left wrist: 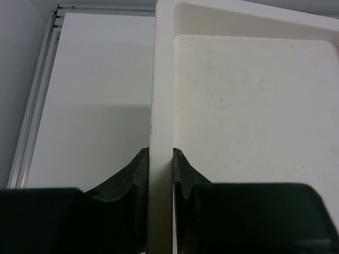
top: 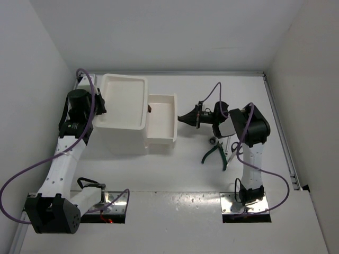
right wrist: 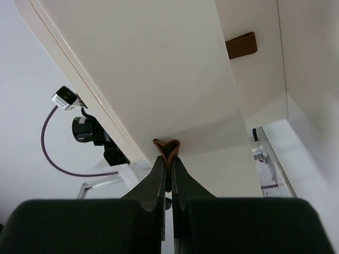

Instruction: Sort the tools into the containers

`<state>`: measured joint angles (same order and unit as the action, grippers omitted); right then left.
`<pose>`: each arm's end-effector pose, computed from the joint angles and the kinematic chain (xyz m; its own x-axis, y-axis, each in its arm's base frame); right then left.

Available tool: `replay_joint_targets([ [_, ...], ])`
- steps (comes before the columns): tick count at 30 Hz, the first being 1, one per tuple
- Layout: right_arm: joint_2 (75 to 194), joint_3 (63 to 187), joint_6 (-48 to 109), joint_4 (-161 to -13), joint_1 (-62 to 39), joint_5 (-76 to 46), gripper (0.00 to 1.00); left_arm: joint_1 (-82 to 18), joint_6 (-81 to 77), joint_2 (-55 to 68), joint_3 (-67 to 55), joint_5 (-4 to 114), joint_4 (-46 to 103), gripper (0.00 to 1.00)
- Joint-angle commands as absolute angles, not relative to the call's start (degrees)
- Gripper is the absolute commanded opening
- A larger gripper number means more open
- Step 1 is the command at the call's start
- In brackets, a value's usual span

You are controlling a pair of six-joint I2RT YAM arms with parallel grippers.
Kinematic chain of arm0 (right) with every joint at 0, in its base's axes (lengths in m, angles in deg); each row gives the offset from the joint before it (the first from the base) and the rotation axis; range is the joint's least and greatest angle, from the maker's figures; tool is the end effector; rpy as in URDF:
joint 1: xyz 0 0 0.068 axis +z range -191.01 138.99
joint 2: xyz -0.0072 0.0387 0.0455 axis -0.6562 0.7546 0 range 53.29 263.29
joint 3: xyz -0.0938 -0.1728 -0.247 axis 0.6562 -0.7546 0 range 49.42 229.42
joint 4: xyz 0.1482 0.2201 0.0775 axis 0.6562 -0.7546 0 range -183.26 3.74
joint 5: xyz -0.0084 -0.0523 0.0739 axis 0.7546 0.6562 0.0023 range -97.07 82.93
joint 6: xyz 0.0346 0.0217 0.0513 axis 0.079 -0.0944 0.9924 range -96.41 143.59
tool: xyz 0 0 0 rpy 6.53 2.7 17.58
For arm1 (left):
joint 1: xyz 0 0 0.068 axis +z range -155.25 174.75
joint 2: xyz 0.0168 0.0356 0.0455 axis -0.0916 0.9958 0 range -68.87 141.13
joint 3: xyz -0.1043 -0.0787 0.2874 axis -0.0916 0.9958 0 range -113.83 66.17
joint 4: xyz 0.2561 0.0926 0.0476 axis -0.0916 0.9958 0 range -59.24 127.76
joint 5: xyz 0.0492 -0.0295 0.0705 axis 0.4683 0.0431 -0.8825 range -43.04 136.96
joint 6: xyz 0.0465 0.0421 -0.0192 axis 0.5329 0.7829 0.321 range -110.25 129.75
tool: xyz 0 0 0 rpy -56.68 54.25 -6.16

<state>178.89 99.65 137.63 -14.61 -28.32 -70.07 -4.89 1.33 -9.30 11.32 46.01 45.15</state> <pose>0.4001 0.1372 0.1204 -0.8575 0.2319 0.4592 0.4517 -0.0880 0.8878 0.2476 0.0024 0.3762 -0.3208 -0.1485 -0.9354 -0.0697 0.9887 -0.1330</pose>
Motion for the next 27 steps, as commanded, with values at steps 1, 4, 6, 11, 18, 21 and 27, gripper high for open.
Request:
replay_joint_targets([
  [1,176.5,97.5,136.2,17.5,-31.2,-73.1,0.0,-4.9,-4.6,-7.2,14.2,46.9,49.5,0.0],
  [4,176.5,96.4,136.2,17.5,-32.0,-74.2,0.08,-4.9,-4.6,-7.2,14.2,46.9,49.5,0.0],
  [6,176.5,96.3,135.6,17.5,-32.6,-74.7,0.34,-4.9,-4.6,-7.2,14.2,46.9,48.9,0.0],
  [11,174.6,96.3,133.7,15.4,-34.8,-76.7,0.46,-4.9,-4.6,-7.2,14.2,47.4,48.9,0.12],
  [18,158.0,96.9,103.1,-34.7,-40.8,-81.6,0.46,-4.9,-4.6,-7.2,13.0,47.4,48.9,0.48],
  [21,146.9,111.1,42.4,-96.7,-40.8,-69.4,0.46,-4.9,-4.0,-7.2,12.3,47.4,48.9,0.68],
  [27,137.3,113.0,27.9,-130.5,-38.8,-47.3,0.42,-4.9,-3.5,-7.2,10.4,46.9,48.4,0.82],
])
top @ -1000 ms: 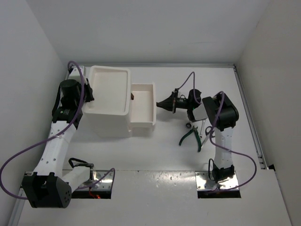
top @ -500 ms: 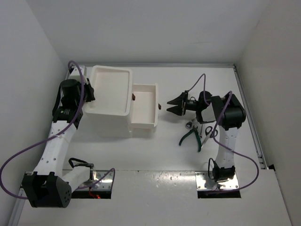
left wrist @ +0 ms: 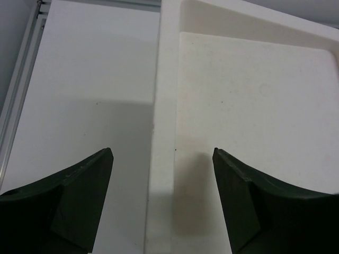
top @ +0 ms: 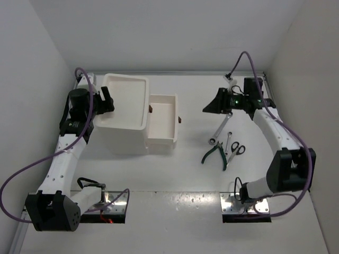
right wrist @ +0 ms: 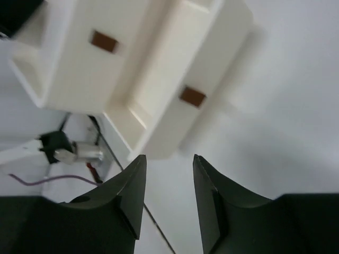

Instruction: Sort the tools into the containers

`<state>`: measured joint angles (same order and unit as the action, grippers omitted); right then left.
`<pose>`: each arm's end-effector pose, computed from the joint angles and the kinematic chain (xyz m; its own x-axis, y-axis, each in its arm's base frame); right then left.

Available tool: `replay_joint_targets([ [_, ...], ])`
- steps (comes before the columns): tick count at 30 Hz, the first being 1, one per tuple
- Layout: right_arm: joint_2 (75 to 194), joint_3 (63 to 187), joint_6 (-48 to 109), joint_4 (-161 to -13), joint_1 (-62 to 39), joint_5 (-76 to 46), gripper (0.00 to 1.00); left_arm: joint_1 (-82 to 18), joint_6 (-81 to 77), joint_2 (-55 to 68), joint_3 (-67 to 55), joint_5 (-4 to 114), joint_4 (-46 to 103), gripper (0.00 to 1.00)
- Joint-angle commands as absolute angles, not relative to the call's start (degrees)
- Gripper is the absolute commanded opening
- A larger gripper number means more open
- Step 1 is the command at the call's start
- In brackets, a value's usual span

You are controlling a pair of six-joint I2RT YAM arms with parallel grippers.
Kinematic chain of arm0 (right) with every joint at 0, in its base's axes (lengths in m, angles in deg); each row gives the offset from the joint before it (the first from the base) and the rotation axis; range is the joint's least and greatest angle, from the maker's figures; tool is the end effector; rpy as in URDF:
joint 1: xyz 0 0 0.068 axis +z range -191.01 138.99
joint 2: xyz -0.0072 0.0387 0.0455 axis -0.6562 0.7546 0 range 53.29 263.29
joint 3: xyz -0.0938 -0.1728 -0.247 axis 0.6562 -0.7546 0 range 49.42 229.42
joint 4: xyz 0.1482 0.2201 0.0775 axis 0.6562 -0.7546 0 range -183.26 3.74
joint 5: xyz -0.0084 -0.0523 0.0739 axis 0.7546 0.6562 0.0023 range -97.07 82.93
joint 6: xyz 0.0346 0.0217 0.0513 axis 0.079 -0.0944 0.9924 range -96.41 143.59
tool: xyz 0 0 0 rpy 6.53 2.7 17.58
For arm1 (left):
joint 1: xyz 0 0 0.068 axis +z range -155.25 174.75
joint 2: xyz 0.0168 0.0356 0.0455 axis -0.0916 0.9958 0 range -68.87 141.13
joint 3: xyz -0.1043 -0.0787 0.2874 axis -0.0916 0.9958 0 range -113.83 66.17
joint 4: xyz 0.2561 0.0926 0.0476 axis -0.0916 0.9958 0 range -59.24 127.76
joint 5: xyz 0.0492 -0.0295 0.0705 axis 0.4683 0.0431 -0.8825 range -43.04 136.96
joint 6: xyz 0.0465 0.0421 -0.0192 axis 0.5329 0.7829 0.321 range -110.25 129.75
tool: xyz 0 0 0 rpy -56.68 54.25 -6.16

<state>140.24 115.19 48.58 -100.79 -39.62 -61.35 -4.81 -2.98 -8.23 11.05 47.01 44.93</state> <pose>0.3520 0.0504 0.3221 -0.8132 0.2270 -0.5358 -0.3638 0.5204 0.7726 0.2527 0.0018 0.3742 -0.3273 -0.2229 -0.9183 -0.0810 0.9748 -0.2078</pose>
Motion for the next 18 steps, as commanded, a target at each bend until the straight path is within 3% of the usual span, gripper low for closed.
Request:
replay_joint_targets([
  [1,136.1,109.8,29.2,-131.0,-38.8,-45.1,0.4,-4.9,-3.5,-7.2,10.4,46.9,48.4,0.82],
  [6,131.5,101.0,40.2,-131.4,-39.4,-33.1,0.4,-4.9,-4.0,-8.8,11.1,45.6,46.7,0.84],
  [9,128.4,97.2,50.0,-130.8,-33.2,-14.4,0.27,-4.9,-4.0,-8.8,11.1,45.6,46.7,0.86],
  [12,126.9,93.0,49.5,-129.3,-30.0,-12.4,0.35,-4.9,-4.0,-9.5,11.6,45.1,46.1,0.86],
  [18,129.2,96.5,49.4,-128.5,-27.5,-5.1,0.33,-4.9,-4.6,-10.0,12.1,45.1,46.0,0.86],
])
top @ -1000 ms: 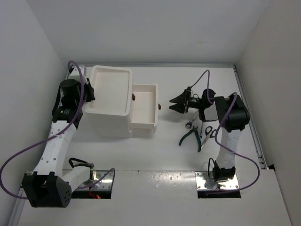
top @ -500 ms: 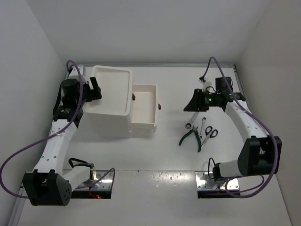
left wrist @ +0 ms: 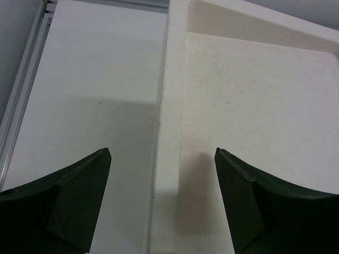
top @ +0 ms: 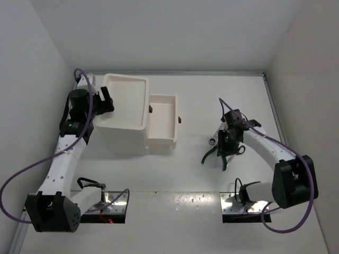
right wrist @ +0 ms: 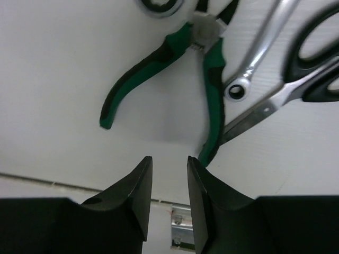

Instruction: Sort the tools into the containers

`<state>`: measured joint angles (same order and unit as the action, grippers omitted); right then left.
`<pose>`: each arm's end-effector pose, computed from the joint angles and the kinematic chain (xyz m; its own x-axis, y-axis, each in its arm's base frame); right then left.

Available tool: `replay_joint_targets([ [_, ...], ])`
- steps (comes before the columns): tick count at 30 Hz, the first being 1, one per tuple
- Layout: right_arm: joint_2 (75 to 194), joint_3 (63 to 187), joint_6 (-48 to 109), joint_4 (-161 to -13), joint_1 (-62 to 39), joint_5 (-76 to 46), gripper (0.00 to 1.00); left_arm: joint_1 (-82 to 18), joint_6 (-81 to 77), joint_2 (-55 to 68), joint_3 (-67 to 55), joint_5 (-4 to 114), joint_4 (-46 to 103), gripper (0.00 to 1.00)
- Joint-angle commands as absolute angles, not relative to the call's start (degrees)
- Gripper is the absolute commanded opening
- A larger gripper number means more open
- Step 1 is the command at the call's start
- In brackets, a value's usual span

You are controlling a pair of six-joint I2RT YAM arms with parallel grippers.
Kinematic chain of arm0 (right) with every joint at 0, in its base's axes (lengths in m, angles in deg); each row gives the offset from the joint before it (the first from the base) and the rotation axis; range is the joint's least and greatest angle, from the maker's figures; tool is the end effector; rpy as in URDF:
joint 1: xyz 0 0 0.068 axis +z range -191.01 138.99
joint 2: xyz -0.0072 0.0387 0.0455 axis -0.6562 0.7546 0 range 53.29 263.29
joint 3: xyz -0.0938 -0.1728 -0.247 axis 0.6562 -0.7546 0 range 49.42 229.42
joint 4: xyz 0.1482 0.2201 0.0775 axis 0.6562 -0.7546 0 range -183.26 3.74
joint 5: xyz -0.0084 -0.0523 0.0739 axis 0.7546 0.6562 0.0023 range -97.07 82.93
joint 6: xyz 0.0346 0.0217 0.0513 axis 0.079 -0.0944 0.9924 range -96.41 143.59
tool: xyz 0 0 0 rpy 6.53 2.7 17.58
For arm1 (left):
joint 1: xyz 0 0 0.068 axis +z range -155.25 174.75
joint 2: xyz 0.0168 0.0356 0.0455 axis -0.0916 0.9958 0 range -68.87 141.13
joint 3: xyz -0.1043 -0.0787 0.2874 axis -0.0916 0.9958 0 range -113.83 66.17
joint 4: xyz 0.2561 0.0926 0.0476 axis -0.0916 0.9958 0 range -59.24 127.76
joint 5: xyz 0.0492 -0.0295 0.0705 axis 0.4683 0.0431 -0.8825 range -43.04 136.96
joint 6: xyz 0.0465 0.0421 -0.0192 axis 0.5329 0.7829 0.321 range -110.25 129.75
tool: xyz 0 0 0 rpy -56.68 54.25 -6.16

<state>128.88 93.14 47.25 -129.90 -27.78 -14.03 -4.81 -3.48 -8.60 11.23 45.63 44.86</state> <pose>0.2204 0.0582 0.2039 -0.9663 0.1820 -0.1822 0.1430 0.9676 0.2080 0.2510 0.0031 0.3746 -0.3172 -0.2313 -0.9197 -0.1050 0.9724 -0.2083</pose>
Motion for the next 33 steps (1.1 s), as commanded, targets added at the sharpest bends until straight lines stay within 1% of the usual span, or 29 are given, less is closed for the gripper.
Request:
replay_joint_targets([
  [1,129.8,96.5,50.4,-128.5,-27.5,-3.9,0.33,-4.9,-4.6,-10.5,12.7,44.5,46.0,0.86],
  [3,129.8,96.5,51.0,-129.2,-27.5,-1.4,0.33,-4.9,-4.6,-10.5,12.7,44.5,46.0,0.86],
  [8,130.4,93.0,53.9,-129.8,-27.5,1.4,0.37,-4.9,-4.6,-9.8,12.7,44.5,45.5,0.86],
  [16,136.4,93.0,53.9,-127.9,-27.7,0.8,0.38,-4.9,-5.1,-8.7,12.7,45.0,45.0,0.86],
  [17,137.9,93.0,53.4,-127.4,-27.7,0.8,0.4,-4.9,-5.1,-8.7,12.2,45.0,45.0,0.86],
  [19,139.7,93.7,52.9,-127.4,-27.7,0.8,0.4,-4.9,-5.1,-8.1,12.2,45.0,45.0,0.86],
  [22,142.2,94.3,52.3,-126.9,-27.7,0.1,0.37,-4.9,-5.1,-8.1,12.2,45.0,45.0,0.86],
  [25,144.2,94.9,52.3,-126.3,-27.7,-1.4,0.32,-4.9,-5.1,-7.6,12.2,45.0,45.0,0.86],
  [26,144.2,94.9,52.3,-125.8,-27.7,-1.4,0.32,-4.9,-5.1,-7.6,12.2,45.0,45.0,0.86],
  [29,146.2,94.2,52.3,-124.2,-27.7,-2.1,0.25,-4.9,-5.1,-7.6,12.7,45.0,44.4,0.86],
  [30,146.2,94.2,52.3,-124.1,-27.7,-2.7,0.2,-4.9,-4.6,-7.6,12.7,45.0,44.4,0.86],
  [32,147.7,94.2,52.3,-123.5,-27.2,-3.2,0.14,-4.9,-4.6,-7.6,12.7,45.0,44.4,0.86],
  [33,148.7,94.7,52.3,-123.5,-27.2,-3.2,0.09,-4.9,-4.6,-7.6,12.7,45.0,44.4,0.86],
])
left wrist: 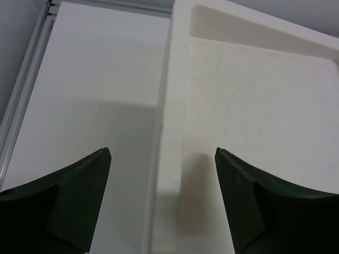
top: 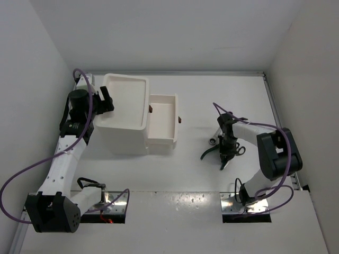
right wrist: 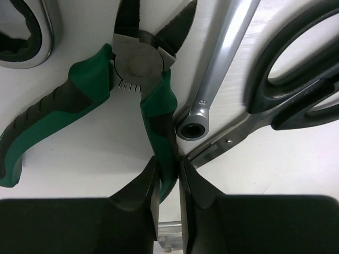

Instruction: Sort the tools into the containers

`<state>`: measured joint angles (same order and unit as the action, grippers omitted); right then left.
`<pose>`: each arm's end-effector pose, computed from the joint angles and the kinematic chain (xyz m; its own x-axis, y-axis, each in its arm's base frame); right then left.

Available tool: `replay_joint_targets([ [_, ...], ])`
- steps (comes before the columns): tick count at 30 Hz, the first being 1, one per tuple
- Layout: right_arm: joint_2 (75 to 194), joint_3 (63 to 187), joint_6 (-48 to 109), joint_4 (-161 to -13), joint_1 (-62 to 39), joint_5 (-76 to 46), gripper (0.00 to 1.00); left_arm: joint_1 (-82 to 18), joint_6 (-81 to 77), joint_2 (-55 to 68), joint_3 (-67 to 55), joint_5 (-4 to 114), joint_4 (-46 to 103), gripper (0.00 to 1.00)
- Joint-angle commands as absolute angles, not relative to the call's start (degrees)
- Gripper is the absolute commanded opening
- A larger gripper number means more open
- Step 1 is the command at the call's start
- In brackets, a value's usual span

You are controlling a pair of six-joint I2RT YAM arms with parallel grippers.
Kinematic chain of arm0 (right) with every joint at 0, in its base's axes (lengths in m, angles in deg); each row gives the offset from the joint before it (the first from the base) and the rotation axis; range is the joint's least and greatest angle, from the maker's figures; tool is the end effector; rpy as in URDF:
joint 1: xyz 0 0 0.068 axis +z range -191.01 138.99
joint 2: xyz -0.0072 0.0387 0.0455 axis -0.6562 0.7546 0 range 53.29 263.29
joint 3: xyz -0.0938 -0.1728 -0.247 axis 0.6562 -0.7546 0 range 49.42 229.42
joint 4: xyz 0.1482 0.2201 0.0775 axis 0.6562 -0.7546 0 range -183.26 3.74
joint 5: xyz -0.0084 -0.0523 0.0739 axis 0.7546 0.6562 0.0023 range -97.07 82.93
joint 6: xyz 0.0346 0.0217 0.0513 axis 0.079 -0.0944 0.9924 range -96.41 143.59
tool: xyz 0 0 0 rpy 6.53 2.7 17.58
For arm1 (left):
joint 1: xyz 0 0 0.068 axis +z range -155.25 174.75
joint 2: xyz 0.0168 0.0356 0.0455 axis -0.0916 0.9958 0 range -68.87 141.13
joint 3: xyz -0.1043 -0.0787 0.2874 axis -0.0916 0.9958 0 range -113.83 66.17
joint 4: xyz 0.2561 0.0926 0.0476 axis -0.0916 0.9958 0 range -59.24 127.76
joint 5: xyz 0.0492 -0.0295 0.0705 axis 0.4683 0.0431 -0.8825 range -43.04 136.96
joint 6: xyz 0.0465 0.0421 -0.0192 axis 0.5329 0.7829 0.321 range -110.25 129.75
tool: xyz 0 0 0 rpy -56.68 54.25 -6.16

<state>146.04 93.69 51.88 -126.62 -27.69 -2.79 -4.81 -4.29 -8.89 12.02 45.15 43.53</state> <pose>0.2492 0.0550 0.1403 -0.9649 0.2572 -0.0533 0.2600 0.9640 -0.0559 0.2505 0.0035 0.3733 -0.3005 -0.2448 -0.9218 -0.1140 0.9688 -0.2202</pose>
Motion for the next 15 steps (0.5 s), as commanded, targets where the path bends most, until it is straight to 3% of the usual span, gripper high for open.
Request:
replay_joint_targets([
  [1,148.7,94.7,51.8,-123.5,-27.2,-3.7,0.0,-4.9,-4.6,-7.6,12.7,45.0,44.4,0.86],
  [7,147.6,98.3,51.2,-124.7,-27.2,-5.6,0.0,-4.9,-4.0,-7.6,13.3,44.5,44.4,0.86],
  [15,131.4,103.7,46.8,-126.4,-25.5,-6.6,0.0,-4.9,-4.0,-7.6,13.8,44.5,44.4,0.87],
])
